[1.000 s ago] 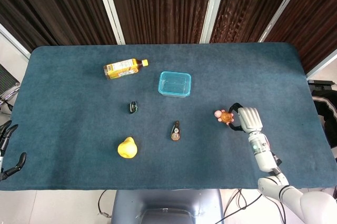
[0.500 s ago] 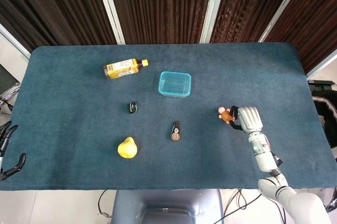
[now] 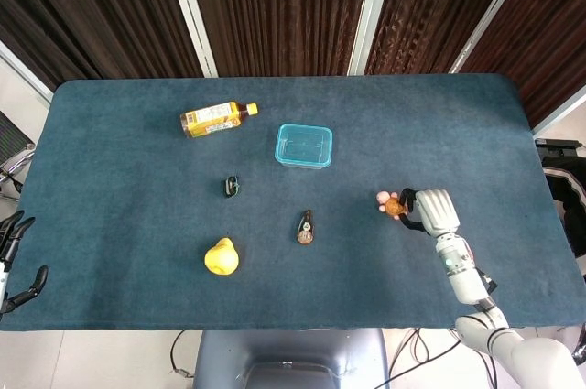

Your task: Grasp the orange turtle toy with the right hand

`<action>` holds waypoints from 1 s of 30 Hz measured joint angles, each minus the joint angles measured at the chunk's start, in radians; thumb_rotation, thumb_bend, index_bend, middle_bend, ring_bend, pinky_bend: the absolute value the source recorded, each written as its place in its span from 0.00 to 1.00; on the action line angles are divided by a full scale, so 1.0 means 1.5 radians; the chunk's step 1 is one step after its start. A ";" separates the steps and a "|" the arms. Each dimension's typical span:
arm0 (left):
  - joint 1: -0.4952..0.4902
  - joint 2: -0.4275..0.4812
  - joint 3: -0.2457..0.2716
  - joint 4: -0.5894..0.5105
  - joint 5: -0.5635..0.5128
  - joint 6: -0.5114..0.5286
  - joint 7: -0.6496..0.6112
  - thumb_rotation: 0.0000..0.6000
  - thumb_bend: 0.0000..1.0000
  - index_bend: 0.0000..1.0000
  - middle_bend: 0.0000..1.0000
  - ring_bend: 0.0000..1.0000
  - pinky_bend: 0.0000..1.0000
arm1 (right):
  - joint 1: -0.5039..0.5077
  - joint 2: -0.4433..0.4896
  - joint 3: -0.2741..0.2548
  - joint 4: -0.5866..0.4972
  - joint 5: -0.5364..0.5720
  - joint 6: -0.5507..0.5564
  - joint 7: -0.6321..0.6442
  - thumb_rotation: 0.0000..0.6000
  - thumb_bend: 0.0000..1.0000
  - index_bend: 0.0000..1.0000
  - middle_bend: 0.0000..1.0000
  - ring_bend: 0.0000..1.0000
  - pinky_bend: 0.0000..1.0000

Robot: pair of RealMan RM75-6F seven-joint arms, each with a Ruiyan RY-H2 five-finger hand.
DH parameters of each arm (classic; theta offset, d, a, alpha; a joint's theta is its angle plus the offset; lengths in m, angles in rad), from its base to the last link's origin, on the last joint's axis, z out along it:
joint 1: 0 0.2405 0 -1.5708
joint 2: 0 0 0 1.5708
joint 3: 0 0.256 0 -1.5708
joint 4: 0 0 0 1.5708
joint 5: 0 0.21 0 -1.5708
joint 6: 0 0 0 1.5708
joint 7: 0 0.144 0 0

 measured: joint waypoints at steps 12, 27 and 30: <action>-0.002 0.003 0.002 -0.003 0.000 -0.006 -0.001 1.00 0.42 0.10 0.03 0.07 0.35 | -0.024 0.103 0.007 -0.206 0.029 -0.008 -0.112 1.00 0.14 0.08 0.27 1.00 0.98; -0.006 0.007 0.006 -0.005 0.003 -0.015 -0.002 1.00 0.42 0.10 0.04 0.07 0.35 | 0.006 0.010 0.047 -0.076 0.052 -0.030 -0.023 1.00 0.20 0.51 0.48 1.00 1.00; -0.006 0.007 0.007 -0.007 0.004 -0.016 0.000 1.00 0.42 0.10 0.04 0.07 0.35 | 0.012 -0.003 0.045 -0.055 0.053 -0.043 -0.021 1.00 0.20 0.53 0.49 1.00 1.00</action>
